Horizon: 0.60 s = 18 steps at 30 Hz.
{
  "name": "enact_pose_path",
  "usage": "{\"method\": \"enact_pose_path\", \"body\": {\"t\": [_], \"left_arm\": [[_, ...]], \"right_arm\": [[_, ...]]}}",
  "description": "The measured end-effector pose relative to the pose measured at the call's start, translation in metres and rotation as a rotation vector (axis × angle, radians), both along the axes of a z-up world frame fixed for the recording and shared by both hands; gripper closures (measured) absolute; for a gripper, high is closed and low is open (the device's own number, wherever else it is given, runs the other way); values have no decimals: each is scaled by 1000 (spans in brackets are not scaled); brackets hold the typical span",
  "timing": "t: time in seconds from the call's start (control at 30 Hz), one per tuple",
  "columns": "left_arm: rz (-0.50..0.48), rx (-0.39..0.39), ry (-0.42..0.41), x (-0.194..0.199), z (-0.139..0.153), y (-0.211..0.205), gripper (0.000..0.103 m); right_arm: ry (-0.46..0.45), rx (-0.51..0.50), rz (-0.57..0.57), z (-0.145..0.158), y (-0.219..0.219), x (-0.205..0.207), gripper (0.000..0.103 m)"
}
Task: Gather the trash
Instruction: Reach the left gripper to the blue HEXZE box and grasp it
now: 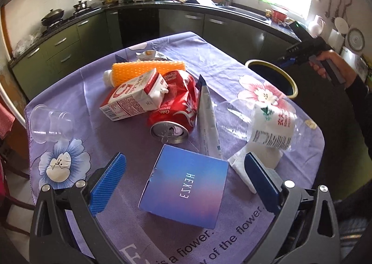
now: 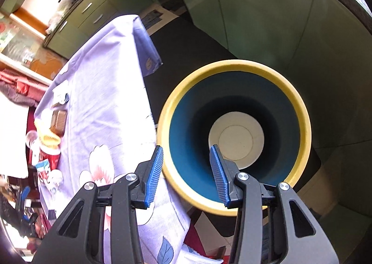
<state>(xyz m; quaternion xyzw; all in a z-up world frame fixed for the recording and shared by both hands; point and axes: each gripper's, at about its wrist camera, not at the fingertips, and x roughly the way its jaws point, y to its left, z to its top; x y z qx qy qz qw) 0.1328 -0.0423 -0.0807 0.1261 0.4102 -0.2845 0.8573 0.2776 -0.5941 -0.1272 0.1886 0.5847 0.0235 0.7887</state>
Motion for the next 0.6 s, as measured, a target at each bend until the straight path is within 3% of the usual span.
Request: {"method": "enact_pose_path", "body": {"t": [0.2, 0.33, 0.6], "left_arm": [[-171, 88, 32, -5, -22, -16, 6], [-162, 154, 65, 1, -40, -18, 6], [-165, 127, 99, -1, -51, -10, 6]], "right_arm": [[3, 4, 17, 4, 11, -13, 60], [15, 4, 31, -2, 11, -6, 60], [20, 4, 52, -5, 20, -3, 60]]}}
